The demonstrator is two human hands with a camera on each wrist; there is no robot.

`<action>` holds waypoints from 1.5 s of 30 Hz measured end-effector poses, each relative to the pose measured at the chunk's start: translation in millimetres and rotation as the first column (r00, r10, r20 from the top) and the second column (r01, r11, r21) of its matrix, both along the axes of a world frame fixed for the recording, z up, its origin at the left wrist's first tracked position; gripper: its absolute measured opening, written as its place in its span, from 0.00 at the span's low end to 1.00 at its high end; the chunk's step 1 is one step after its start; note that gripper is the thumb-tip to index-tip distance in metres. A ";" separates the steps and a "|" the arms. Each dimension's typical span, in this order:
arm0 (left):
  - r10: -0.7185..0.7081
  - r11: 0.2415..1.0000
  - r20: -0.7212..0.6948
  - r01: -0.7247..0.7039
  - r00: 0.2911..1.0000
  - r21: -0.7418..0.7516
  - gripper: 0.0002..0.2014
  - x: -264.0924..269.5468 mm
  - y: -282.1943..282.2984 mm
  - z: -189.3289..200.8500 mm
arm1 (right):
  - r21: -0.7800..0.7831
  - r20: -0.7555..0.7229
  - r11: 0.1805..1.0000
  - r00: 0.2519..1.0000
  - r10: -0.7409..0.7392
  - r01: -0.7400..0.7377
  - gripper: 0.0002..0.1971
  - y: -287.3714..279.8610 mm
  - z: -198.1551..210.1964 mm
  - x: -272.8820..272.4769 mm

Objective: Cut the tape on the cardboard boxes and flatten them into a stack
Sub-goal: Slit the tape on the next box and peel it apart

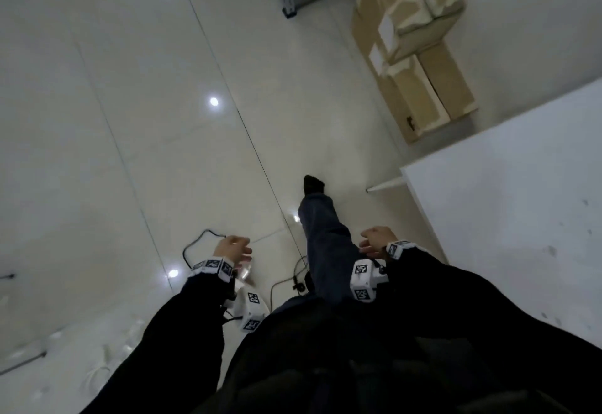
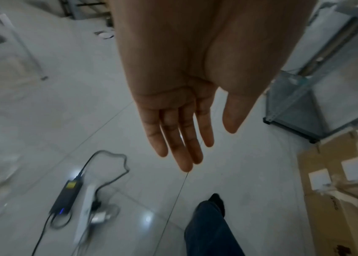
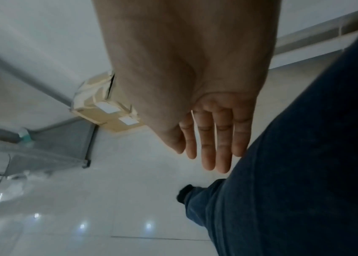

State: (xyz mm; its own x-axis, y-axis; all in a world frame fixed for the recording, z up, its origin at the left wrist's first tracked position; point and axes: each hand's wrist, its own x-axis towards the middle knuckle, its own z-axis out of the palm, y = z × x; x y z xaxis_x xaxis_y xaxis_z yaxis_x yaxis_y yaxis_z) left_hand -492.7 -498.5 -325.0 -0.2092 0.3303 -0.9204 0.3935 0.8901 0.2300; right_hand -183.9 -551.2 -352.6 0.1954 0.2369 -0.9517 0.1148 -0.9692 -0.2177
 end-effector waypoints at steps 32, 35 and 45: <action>-0.893 0.427 -0.009 0.852 0.451 0.301 0.05 410.9 740.1 -136.0 | 0.065 0.040 0.421 0.419 -0.907 0.905 0.08 489.4 -128.1 220.1; -0.917 0.225 -0.210 0.875 0.339 0.428 0.10 487.9 775.0 -189.8 | 0.177 0.101 0.360 0.347 -0.932 0.916 0.20 530.6 -183.0 278.4; -0.870 0.336 -0.265 0.894 0.415 0.297 0.62 604.0 851.8 -327.6 | 0.464 0.100 0.367 0.364 -0.926 0.806 0.35 605.1 -301.0 349.2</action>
State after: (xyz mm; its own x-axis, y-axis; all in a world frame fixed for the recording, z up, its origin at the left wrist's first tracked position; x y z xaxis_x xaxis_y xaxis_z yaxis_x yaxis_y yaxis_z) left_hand 111.3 353.3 -652.6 0.3638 0.6248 -0.6908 0.9202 -0.1261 0.3706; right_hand 165.2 53.9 -653.6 0.7060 -0.0100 -0.7081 -0.6380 -0.4429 -0.6299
